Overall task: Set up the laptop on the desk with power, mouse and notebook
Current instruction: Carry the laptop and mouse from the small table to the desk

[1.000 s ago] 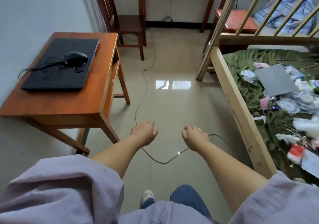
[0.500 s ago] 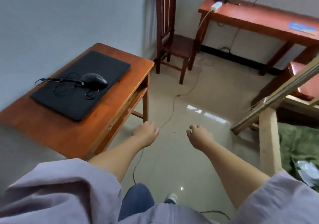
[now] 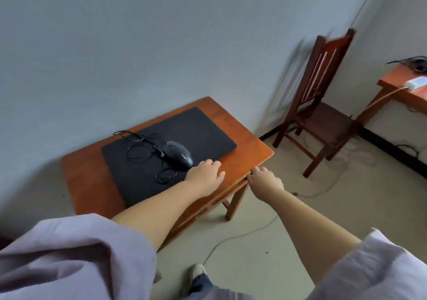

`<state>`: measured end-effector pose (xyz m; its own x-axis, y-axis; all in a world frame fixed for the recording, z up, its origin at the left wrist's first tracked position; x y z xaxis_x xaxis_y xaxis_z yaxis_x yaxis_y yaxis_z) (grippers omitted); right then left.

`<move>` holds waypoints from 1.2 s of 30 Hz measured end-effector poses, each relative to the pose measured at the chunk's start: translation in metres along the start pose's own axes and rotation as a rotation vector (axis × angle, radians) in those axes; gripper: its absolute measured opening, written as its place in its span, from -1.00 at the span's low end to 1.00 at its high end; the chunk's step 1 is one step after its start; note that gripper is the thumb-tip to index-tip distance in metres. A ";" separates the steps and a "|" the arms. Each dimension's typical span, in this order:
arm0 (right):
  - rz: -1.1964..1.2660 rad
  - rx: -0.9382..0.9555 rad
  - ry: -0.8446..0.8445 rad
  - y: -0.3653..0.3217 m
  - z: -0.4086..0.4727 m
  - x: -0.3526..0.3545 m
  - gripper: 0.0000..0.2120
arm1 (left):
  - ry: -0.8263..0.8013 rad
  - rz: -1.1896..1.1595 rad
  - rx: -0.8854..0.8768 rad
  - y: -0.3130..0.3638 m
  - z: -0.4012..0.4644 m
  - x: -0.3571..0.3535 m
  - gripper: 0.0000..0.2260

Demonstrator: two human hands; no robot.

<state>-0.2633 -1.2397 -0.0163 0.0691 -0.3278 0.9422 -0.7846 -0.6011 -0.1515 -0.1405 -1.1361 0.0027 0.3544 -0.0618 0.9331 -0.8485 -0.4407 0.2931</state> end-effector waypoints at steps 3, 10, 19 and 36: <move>-0.001 0.059 0.009 -0.029 0.048 0.022 -0.67 | 0.039 -0.018 0.086 -0.033 0.026 0.030 -0.60; -0.063 0.286 -0.042 -0.100 0.137 0.032 -0.65 | 0.185 -0.072 0.455 -0.154 0.024 0.069 -0.61; -0.175 0.449 -0.078 -0.148 0.207 0.024 -0.67 | 0.151 -0.141 1.003 -0.250 -0.049 0.030 -0.63; 0.101 0.157 -0.046 -0.124 0.249 0.001 -0.53 | 0.325 -0.442 1.473 -0.291 -0.082 -0.009 -0.57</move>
<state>-0.0126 -1.3471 -0.0707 0.0261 -0.4231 0.9057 -0.6837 -0.6685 -0.2926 0.0708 -0.9335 -0.0742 0.2007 0.4055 0.8918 0.4784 -0.8350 0.2720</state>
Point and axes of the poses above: each hand's wrist, its own z-axis towards the middle knuckle, its own x-axis out of the back of the hand, y = z × x, the point moved 10 cm from there along z, towards the middle knuckle, and after that the axes turned 2 degrees about z, right-handed, at the moved point
